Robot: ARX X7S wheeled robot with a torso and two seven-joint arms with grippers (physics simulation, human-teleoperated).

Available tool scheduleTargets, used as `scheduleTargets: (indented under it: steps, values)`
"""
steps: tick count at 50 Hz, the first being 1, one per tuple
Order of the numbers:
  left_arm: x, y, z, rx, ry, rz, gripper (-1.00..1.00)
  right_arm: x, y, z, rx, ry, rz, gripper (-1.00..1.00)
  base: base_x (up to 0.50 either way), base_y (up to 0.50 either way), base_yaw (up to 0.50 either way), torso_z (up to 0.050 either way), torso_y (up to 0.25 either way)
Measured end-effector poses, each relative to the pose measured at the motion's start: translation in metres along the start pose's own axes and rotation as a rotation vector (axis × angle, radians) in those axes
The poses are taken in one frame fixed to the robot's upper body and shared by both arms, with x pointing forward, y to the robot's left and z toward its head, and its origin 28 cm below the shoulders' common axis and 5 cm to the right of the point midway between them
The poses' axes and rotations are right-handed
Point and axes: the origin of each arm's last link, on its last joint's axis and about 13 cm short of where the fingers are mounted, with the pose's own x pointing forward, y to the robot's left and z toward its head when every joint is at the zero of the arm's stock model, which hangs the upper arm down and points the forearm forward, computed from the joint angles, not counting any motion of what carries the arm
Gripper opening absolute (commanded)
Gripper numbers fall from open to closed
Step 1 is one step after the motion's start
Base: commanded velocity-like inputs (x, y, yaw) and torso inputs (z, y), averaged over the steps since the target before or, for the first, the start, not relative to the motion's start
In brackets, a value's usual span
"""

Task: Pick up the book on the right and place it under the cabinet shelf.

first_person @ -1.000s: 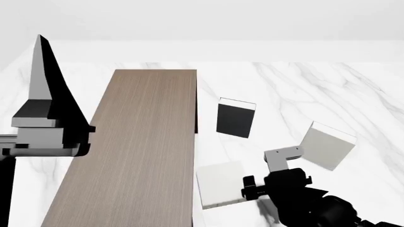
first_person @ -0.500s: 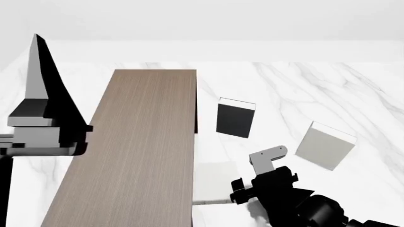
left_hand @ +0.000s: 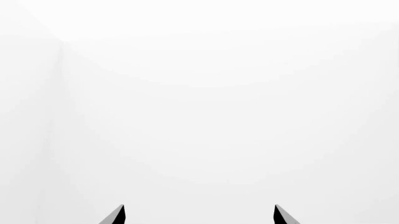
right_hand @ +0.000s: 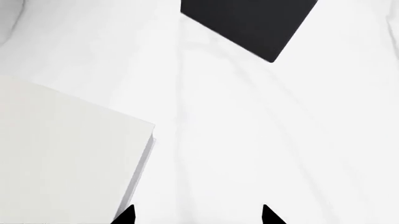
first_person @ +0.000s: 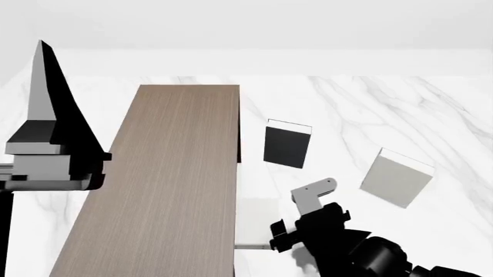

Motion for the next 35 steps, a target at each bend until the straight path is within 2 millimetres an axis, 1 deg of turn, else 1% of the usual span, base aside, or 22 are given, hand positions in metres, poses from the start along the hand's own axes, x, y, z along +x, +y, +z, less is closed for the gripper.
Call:
scheduleTargets:
  steps: [35]
  values:
    - [0.000, 0.001, 0.000, 0.001, 0.000, 0.002, 1.00, 0.008, 0.021, 0.006, -0.007, -0.003, 0.088, 1.00, 0.00, 0.00, 0.00, 0.000, -0.002]
